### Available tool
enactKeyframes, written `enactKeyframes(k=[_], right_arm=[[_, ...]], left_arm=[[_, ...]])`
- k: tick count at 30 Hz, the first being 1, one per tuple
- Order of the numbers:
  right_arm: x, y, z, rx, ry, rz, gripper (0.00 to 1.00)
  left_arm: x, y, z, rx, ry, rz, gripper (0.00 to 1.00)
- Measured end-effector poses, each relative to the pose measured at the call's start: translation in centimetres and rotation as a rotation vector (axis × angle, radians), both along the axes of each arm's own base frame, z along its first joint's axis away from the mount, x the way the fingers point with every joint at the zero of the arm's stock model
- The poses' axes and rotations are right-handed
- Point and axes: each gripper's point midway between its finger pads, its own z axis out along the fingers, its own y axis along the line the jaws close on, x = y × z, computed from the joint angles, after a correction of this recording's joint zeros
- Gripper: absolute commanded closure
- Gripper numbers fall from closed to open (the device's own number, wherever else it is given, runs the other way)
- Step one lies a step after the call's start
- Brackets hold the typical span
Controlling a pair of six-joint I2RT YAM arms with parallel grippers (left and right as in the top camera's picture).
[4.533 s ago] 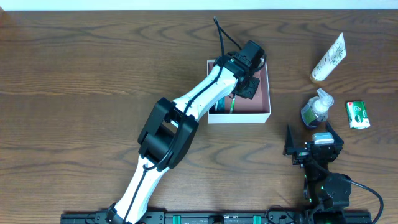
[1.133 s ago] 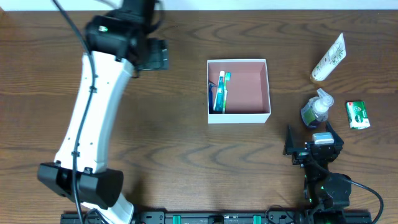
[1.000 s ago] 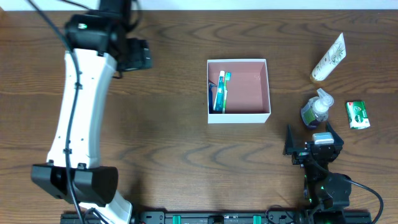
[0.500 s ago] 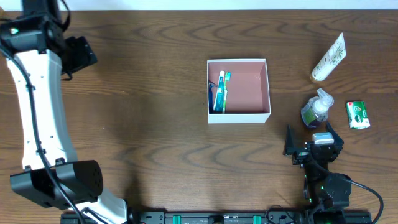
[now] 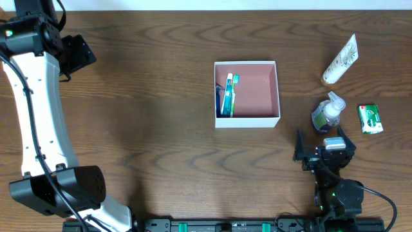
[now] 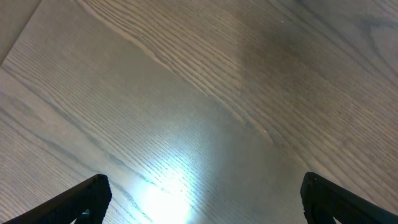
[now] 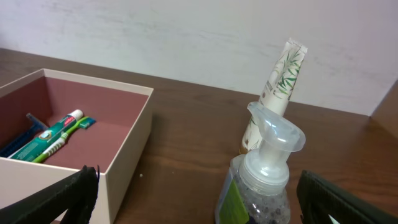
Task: Pack container
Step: 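Move the right gripper over the green Dettol soap bar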
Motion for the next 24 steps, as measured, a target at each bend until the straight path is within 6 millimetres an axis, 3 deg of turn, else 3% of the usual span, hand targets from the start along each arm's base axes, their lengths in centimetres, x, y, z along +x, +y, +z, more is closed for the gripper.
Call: enactKeyframes(k=[5,11,16,21,24], right_arm=[[0.0,0.0,0.2,0.0,-0.007,-0.001,0.01],[0.1,-0.1,2.4,0.005,-0.097,-0.003,0.01],[-1.1,-0.4,9.2,0.014,-0.382,-0.022,0.01],[-4.9,-1.6,16.7,-0.039,-0.717,-0.102,0.01],[-7.0,-1.9,19.5,-0.085,-0.833,-0.146,0.01]], left_arm=[[0.0,0.0,0.0,0.0,0.0,0.0,0.02],[0.0,0.0,0.0,0.0,-0.001,0.0,0.02],[0.0,0.0,0.0,0.0,-0.001,0.0,0.02],[0.0,0.0,0.0,0.0,0.0,0.0,0.02],[0.0,0.0,0.0,0.0,0.0,0.0,0.02]])
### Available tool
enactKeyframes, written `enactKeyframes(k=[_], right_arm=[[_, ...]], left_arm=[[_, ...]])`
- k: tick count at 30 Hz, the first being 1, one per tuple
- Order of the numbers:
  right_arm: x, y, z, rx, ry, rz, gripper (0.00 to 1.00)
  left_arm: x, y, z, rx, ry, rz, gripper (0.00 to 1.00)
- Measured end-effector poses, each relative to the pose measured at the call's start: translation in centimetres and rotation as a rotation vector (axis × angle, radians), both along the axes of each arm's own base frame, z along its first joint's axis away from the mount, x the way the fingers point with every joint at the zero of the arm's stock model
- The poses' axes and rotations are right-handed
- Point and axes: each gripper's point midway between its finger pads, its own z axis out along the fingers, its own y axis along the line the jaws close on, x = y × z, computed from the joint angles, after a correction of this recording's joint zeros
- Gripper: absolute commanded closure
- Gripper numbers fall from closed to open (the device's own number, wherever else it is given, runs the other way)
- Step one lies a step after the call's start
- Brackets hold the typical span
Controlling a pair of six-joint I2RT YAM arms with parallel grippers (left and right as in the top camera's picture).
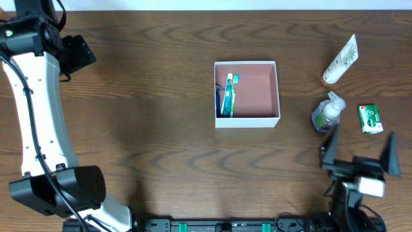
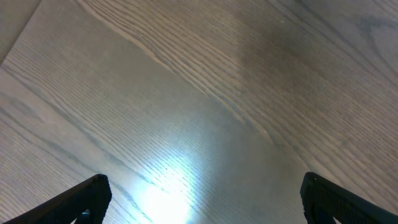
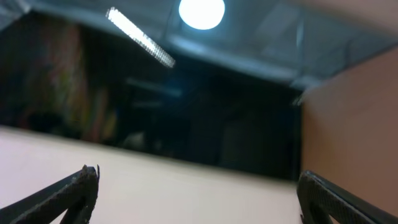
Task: Pack container
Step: 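Move the right gripper over the green Dettol soap bar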
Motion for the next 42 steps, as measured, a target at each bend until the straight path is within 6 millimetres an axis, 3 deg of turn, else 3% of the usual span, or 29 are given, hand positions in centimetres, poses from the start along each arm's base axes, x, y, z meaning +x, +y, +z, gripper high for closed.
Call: enactKeyframes(k=[3,8,10,11,14,18,23,28,34,42], right_arm=[[-1.7,-0.2,2.9,-0.017,-0.065,-0.03,0.01],[-5.8,-0.6,9.9,-0.022,-0.162,-0.056,0.01],[-6.8,-0.7,13.1,-0.026,-0.146,-0.063,0.01],[-7.0,-0.7,13.7,-0.026,-0.145,-0.066,0.01],[-5.3,-0.8,16.0,-0.056,-0.005,-0.091,0.01],[-0.7,-1.3,17.3,-0.086,0.227,-0.148,0.01],[6.2,-3.4,16.4,-0.078,0.56,-0.287,0.01],[10.7,-5.0,15.2,-0.096,0.855,-0.392,0.01],[13.5,-5.4,13.4,-0.095,1.088,-0.357,0.01],[15.3,-7.3,5.6,0.083,1.432,-0.055,0.01]], left_arm=[[0.0,0.0,0.0,0.0,0.0,0.0,0.02],[0.0,0.0,0.0,0.0,0.0,0.0,0.02],[0.0,0.0,0.0,0.0,0.0,0.0,0.02],[0.0,0.0,0.0,0.0,0.0,0.0,0.02],[0.0,0.0,0.0,0.0,0.0,0.0,0.02],[0.0,0.0,0.0,0.0,0.0,0.0,0.02],[0.0,0.0,0.0,0.0,0.0,0.0,0.02],[0.0,0.0,0.0,0.0,0.0,0.0,0.02],[0.0,0.0,0.0,0.0,0.0,0.0,0.02],[0.0,0.0,0.0,0.0,0.001,0.0,0.02]])
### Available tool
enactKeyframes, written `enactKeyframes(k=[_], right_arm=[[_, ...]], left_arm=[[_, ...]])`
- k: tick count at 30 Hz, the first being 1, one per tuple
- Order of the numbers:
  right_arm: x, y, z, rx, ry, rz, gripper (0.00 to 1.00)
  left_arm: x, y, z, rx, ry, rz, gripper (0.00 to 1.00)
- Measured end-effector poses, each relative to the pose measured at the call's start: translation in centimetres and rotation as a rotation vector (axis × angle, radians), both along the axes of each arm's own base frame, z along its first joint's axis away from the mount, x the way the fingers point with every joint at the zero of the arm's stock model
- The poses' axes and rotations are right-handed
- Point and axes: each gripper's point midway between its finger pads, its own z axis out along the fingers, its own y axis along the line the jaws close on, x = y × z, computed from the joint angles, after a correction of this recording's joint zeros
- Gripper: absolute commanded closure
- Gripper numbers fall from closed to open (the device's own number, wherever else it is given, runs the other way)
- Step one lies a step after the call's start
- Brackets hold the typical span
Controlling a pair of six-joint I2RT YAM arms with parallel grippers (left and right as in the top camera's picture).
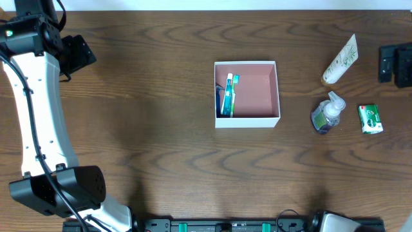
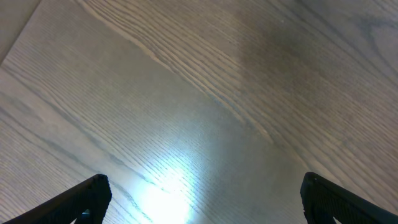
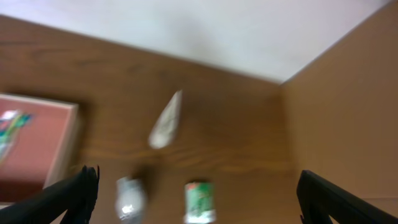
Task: Pack container
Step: 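Move the right gripper over the green Dettol soap bar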
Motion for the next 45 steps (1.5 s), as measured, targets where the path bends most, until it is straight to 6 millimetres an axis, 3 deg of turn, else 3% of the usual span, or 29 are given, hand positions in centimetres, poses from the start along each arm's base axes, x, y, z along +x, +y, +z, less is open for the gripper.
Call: enactKeyframes(k=[3,8,15,17,20,26,33,38,43,45], right_arm=[[0.0,-1.0,-2.5,0.17,0.069,0.003,0.01],[-0.9,-3.6,-3.1,0.256,0.073,-0.064,0.01],[-6.3,-9.3,-5.6,0.256,0.211,-0.347,0.01],[-7.9,-10.3,-7.1,0.268,0.296,-0.416,0.01],[-8.8,-10.9,-9.5,0.307,0.418,-0.453,0.01],[-7.5,-12.9,-13.1,0.34,0.534,-0.47,0.01],[-5.0,-15.4,-13.1,0.286,0.45,-0.478,0.01],[-4.5,-15.9,-13.3,0.249,0.448,-0.44,0.01],[-4.8,-15.9,-15.9,0.217,0.547,-0.349,0.01],[-4.7,-16.1,-17.8,0.217,0.588,-0.316,0.01]], left_arm=[[0.0,0.0,0.0,0.0,0.0,0.0,0.02],[0.0,0.0,0.0,0.0,0.0,0.0,0.02],[0.0,0.0,0.0,0.0,0.0,0.0,0.02],[0.0,0.0,0.0,0.0,0.0,0.0,0.02],[0.0,0.0,0.0,0.0,0.0,0.0,0.02],[0.0,0.0,0.0,0.0,0.0,0.0,0.02],[0.0,0.0,0.0,0.0,0.0,0.0,0.02],[0.0,0.0,0.0,0.0,0.0,0.0,0.02],[0.0,0.0,0.0,0.0,0.0,0.0,0.02],[0.0,0.0,0.0,0.0,0.0,0.0,0.02]])
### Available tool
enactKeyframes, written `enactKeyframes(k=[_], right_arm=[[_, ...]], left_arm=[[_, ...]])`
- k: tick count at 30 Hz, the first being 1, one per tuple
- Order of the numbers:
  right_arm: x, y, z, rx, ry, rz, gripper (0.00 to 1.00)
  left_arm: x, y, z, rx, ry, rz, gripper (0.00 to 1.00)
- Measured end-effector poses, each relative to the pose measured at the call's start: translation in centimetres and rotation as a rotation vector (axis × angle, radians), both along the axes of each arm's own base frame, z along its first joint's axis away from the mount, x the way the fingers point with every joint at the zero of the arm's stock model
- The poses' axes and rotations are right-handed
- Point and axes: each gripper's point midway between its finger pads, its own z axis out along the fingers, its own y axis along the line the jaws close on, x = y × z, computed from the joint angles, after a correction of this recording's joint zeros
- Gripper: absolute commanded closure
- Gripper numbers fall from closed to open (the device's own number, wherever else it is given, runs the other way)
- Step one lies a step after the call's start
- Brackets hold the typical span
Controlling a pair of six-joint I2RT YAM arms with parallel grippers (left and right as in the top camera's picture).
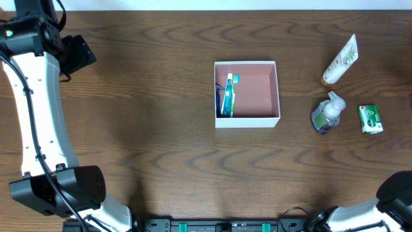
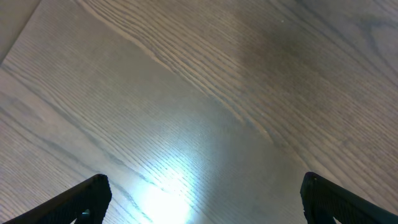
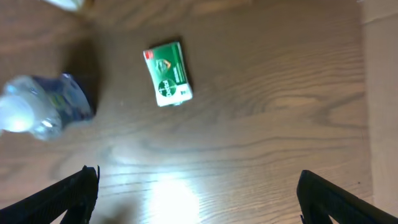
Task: Pack container
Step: 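Move the right gripper over the green Dettol soap bar, then lower the right gripper and close it on the Dettol soap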
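The container is a white box (image 1: 247,120) with a pink inside, in the middle of the table, holding a toothbrush and toothpaste (image 1: 227,95) along its left wall. A pale tube (image 1: 339,60), a clear pump bottle (image 1: 327,113) and a green packet (image 1: 370,119) lie to its right. My right gripper (image 3: 198,199) is open above the table, with the green packet (image 3: 168,82) and the pump bottle (image 3: 43,112) ahead of its fingertips (image 3: 74,196). My left gripper (image 2: 205,199) is open over bare wood at the far left.
The left arm (image 1: 38,116) runs along the table's left side. Part of the right arm (image 1: 396,192) shows at the bottom right corner. The table's right edge (image 3: 373,74) lies close to the green packet.
My right gripper was up at the far right edge beside the tube, seeing all the things from high. Now it looks straight down near the green packet and bottle. The left arm has not moved.
My right gripper first stood low in front of the pump bottle, open, facing the box. Then it was tipped up toward the ceiling, then high at the far right, now over the packet. The box, tube, bottle and packet lie where they were.
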Motion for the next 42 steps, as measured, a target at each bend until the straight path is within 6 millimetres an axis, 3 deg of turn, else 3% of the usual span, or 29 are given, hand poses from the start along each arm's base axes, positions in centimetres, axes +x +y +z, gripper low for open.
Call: enactKeyframes(k=[6,11,16,26,36,42], right_arm=[[0.3,-0.4,-6.5,0.065,0.097,0.054,0.01],[1.3,-0.2,-10.1,0.053,0.11,0.122,0.01],[2.8,0.9,-12.4,0.022,0.104,0.201,0.01],[3.7,2.6,-16.2,-0.023,0.123,0.27,0.01],[4.4,2.2,-17.2,-0.042,0.103,0.262,0.01],[4.1,2.5,-20.4,0.015,0.157,0.254,0.01]], left_arm=[[0.0,0.0,0.0,0.0,0.0,0.0,0.02],[0.0,0.0,0.0,0.0,0.0,0.0,0.02],[0.0,0.0,0.0,0.0,0.0,0.0,0.02],[0.0,0.0,0.0,0.0,0.0,0.0,0.02],[0.0,0.0,0.0,0.0,0.0,0.0,0.02],[0.0,0.0,0.0,0.0,0.0,0.0,0.02]])
